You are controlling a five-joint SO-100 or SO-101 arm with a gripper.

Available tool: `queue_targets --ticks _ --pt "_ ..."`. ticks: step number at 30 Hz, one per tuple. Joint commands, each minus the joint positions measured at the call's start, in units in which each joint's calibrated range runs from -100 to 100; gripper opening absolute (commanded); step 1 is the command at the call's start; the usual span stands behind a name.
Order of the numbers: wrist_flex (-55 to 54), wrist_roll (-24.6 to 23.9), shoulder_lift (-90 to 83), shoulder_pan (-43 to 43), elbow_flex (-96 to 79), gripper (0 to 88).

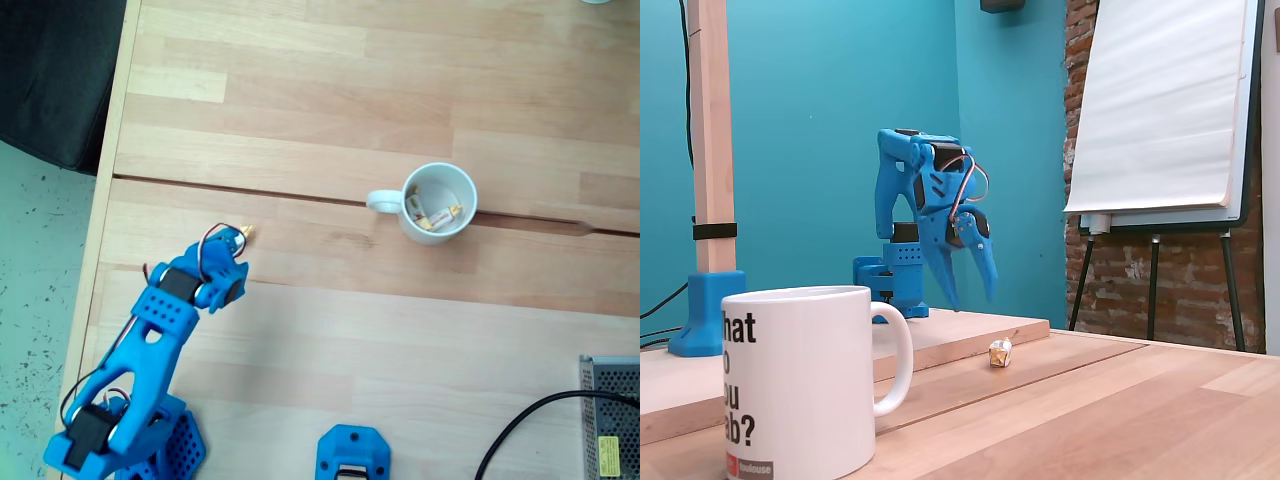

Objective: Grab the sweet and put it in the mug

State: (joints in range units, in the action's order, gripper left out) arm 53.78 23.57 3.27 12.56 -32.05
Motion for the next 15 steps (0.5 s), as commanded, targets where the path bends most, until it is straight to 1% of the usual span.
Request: queue_targets --ticks 1,5,8,15 --pt "-0.96 1.51 0.17 -1.44 2.61 19.9" --pt "-0.56 5.52 0.0 -3.91 0.11 19.9" --pt "-0.72 7.42 0.09 -5.29 -0.87 19.9" --pt "-1.2 7.86 0.6 -6.53 -0.78 19.9"
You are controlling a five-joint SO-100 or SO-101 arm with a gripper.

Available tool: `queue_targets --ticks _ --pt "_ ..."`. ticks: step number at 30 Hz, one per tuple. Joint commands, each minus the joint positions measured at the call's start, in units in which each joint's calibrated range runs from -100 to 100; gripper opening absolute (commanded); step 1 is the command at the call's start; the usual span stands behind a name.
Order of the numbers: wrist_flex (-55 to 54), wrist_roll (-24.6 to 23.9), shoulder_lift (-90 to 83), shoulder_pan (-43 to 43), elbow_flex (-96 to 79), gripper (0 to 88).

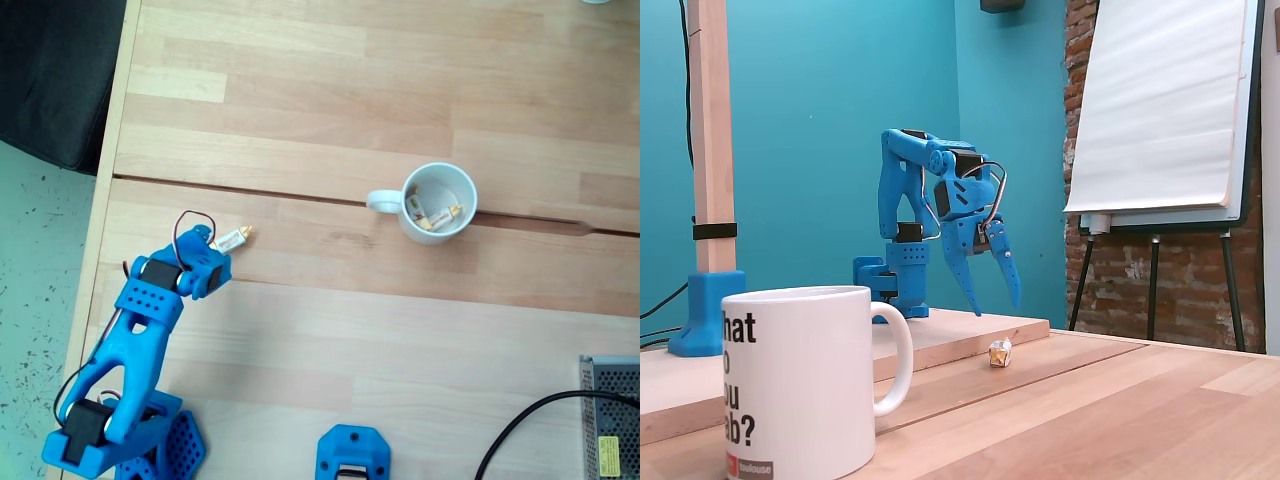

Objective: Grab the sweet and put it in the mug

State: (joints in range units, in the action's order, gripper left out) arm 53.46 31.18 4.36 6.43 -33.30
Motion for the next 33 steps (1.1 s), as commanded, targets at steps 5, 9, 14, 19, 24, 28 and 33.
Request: queue_targets --ticks 5,9,14,19,24,28,33 --pt "-0.96 0.44 -0.31 0.04 0.39 19.9" --pt "-0.96 0.49 0.8 0.11 0.56 19.9" --pt "-5.23 0.1 6.74 0.11 2.26 19.9" --pt "-7.33 0.44 8.12 0.18 2.53 19.9" --pt "-8.14 0.49 8.89 0.18 3.51 19.9" --pt "-8.3 0.54 8.98 0.18 3.87 19.9" --pt "-8.14 0.63 10.61 0.18 5.2 19.9"
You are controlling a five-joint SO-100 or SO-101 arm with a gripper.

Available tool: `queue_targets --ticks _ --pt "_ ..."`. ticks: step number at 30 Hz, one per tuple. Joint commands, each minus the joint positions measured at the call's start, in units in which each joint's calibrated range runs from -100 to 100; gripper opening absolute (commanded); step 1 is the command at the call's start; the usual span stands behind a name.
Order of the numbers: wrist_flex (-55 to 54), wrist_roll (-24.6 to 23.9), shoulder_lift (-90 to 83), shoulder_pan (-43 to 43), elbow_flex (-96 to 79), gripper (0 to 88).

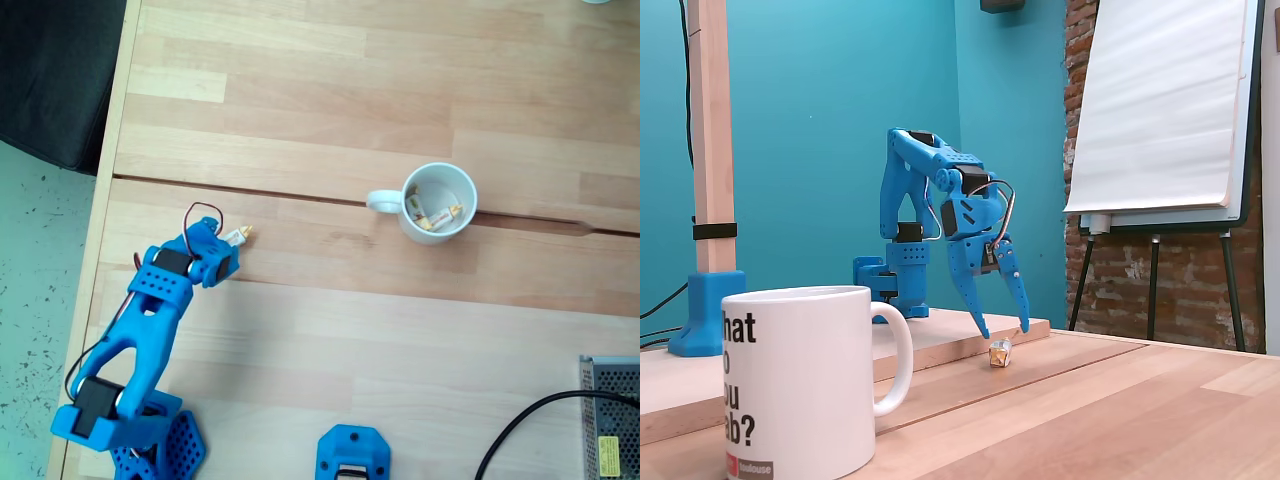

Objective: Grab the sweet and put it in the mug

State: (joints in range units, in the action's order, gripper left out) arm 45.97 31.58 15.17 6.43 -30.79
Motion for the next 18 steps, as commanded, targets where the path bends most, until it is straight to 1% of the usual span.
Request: queue_targets --ticks 1,7,18 --pt "-0.65 0.54 -0.02 0.18 2.69 19.9" --pt "0.24 3.52 0.67 0.91 2.69 19.9" --pt "0.24 4.3 0.75 3.45 2.69 19.9"
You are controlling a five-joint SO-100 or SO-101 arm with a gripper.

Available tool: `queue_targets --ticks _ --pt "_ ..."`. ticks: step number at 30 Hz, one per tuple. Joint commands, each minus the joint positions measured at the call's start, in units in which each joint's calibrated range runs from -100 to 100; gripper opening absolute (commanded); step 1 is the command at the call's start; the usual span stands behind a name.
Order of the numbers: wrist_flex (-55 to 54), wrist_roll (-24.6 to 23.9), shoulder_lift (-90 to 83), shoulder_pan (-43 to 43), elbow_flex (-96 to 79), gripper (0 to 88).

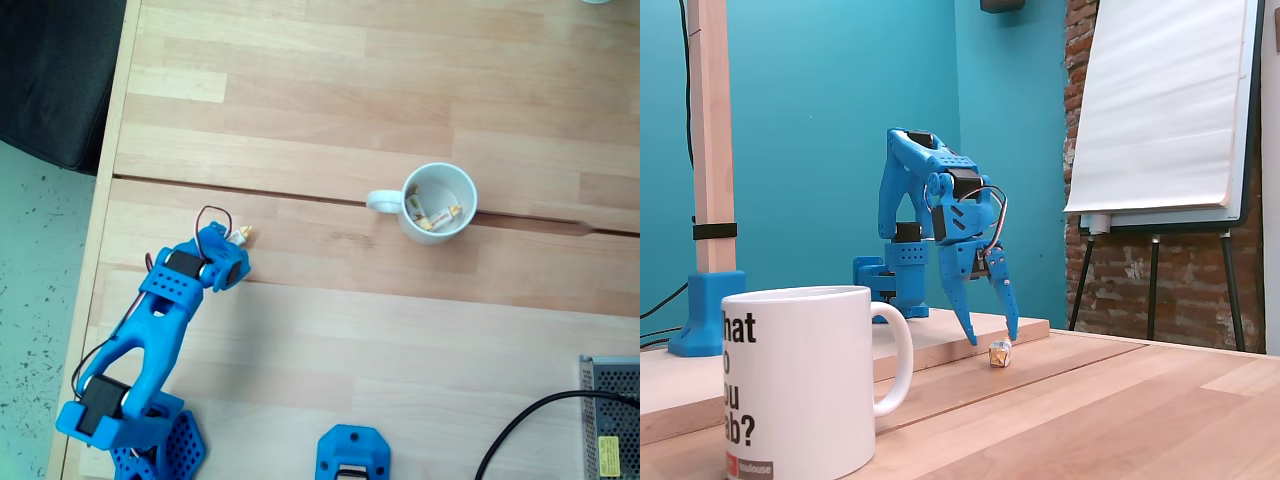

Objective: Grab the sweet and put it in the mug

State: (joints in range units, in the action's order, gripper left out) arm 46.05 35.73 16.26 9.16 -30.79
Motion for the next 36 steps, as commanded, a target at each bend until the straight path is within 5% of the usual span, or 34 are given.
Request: queue_targets --ticks 1,36 --pt "0.16 0.15 -0.34 0.72 2.69 19.9" --pt "-3.23 8.4 3.79 0.79 2.43 19.8"
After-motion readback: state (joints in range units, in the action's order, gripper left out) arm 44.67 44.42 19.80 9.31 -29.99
